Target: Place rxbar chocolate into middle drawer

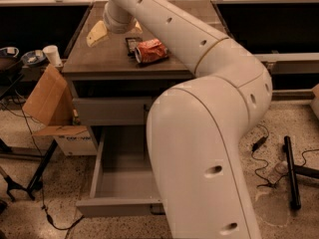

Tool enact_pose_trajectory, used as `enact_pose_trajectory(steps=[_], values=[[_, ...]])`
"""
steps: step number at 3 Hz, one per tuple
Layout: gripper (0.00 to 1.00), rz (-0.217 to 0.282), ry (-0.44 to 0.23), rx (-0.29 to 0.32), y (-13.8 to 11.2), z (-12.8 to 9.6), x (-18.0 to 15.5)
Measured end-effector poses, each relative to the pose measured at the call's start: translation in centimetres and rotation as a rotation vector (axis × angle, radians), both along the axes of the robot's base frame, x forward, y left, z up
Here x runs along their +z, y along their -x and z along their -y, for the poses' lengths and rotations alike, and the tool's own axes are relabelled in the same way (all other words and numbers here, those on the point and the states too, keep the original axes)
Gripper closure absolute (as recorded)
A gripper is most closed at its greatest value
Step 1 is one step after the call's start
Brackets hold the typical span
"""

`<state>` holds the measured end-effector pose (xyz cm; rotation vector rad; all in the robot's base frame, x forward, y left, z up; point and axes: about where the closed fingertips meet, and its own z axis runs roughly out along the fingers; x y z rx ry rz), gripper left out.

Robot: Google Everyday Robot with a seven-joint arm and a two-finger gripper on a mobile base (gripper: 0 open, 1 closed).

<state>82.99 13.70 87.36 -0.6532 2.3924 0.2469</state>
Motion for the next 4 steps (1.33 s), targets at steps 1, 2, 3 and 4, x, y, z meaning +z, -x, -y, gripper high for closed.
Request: enact_pose_trajectory(steps=[1,2,3,4], values=[[0.00,0.018,0.033,-0.007,-0.7,1.4,-0.4],[0.00,0.015,0.060,-0.008,-1.1,2.4,-0.9],[0.00,-0.006,0.088,-0.008,-1.3,3.2,-1.6],[0.00,-0.031,0.108,-0.009,-1.5,3.8,-2.4]])
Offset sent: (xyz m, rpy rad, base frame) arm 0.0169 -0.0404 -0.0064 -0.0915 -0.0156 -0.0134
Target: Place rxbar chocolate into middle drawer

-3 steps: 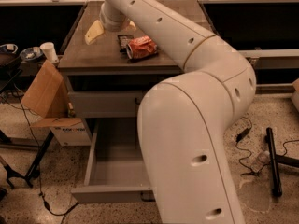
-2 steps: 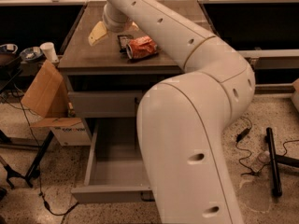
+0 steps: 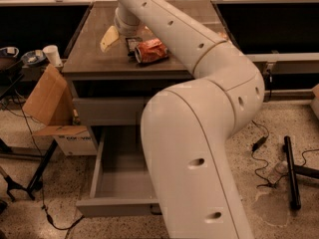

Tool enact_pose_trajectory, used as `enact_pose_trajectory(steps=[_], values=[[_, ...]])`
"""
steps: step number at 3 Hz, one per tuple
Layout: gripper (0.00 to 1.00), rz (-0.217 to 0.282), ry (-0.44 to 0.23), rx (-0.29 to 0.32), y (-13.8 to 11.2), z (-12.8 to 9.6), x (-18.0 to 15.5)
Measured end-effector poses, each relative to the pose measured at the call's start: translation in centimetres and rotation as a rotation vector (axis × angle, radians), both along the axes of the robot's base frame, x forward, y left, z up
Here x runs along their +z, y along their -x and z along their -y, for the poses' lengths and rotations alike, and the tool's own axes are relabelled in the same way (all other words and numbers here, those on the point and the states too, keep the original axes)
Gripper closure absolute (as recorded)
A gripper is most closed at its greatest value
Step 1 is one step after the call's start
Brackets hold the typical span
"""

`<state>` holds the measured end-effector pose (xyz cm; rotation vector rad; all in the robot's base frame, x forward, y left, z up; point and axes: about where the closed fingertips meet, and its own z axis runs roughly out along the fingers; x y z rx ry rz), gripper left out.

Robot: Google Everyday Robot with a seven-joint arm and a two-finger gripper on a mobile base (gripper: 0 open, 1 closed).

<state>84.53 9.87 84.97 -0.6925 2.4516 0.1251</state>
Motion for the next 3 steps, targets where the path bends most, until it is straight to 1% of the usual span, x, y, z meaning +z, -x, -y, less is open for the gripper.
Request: enact_pose_trajectory(steps=[2,3], values=[[0.00,-0.041,0.021,-0.001,-0.29,0.69,-1.25],[0.07,-0.058,0.026,0.001,-0.37,0.79,-1.67]])
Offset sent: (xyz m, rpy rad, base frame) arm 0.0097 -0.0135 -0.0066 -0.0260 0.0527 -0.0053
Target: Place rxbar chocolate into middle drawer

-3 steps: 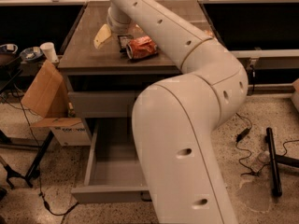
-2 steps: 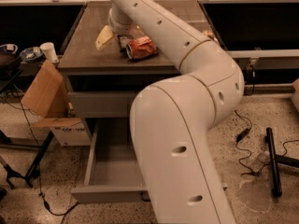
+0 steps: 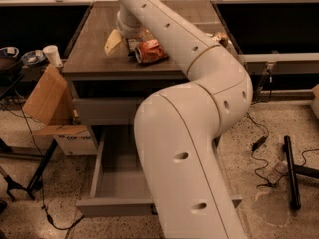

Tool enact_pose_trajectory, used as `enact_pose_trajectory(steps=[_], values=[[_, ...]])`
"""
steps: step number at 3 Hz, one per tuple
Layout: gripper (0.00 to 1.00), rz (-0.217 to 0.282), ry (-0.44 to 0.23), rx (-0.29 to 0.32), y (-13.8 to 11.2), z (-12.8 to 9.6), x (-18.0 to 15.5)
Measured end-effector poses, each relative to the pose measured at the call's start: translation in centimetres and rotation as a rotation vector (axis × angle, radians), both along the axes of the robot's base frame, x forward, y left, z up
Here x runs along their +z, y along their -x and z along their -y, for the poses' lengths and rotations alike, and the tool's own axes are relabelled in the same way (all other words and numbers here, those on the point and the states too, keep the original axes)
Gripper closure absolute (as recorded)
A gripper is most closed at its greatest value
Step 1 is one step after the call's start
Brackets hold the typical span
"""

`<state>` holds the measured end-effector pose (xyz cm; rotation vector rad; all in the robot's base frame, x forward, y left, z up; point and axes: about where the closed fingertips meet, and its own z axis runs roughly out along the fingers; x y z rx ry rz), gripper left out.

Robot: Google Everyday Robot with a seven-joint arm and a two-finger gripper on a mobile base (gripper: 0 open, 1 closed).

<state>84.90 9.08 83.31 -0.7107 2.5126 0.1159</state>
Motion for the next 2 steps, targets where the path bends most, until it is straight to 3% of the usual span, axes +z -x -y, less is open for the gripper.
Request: enact_pose_trajectory(steps=[2], values=[[0.15,-0.043,0.010,0.014,0.03,-0.04,-0.95]])
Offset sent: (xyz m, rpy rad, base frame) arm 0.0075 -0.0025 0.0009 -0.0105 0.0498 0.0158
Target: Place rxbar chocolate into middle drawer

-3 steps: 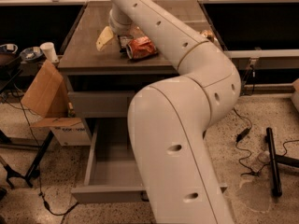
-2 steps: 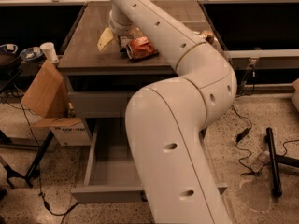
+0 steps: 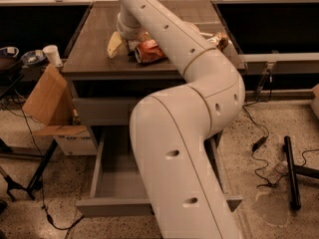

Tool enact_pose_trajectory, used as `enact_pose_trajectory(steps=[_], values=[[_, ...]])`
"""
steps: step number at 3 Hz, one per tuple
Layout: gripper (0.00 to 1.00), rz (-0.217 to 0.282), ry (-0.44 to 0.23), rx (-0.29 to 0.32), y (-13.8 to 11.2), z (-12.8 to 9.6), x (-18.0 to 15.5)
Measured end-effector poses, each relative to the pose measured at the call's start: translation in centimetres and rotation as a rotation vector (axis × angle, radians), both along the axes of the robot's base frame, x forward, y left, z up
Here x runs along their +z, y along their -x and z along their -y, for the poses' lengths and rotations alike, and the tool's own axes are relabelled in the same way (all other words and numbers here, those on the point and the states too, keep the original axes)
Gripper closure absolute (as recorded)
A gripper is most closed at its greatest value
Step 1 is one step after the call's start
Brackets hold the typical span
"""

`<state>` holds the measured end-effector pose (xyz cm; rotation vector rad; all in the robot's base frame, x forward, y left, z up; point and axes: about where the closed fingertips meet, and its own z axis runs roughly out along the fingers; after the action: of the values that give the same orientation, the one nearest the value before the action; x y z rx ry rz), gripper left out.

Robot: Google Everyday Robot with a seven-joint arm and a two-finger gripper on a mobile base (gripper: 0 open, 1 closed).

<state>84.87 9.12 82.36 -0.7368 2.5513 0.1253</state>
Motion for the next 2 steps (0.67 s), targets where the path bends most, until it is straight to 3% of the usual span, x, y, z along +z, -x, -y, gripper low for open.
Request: enact_pose_trajectory(steps=[2], values=[[0.57,-0.003,-0.005,-0.002,-0.11,0.35,0.46]])
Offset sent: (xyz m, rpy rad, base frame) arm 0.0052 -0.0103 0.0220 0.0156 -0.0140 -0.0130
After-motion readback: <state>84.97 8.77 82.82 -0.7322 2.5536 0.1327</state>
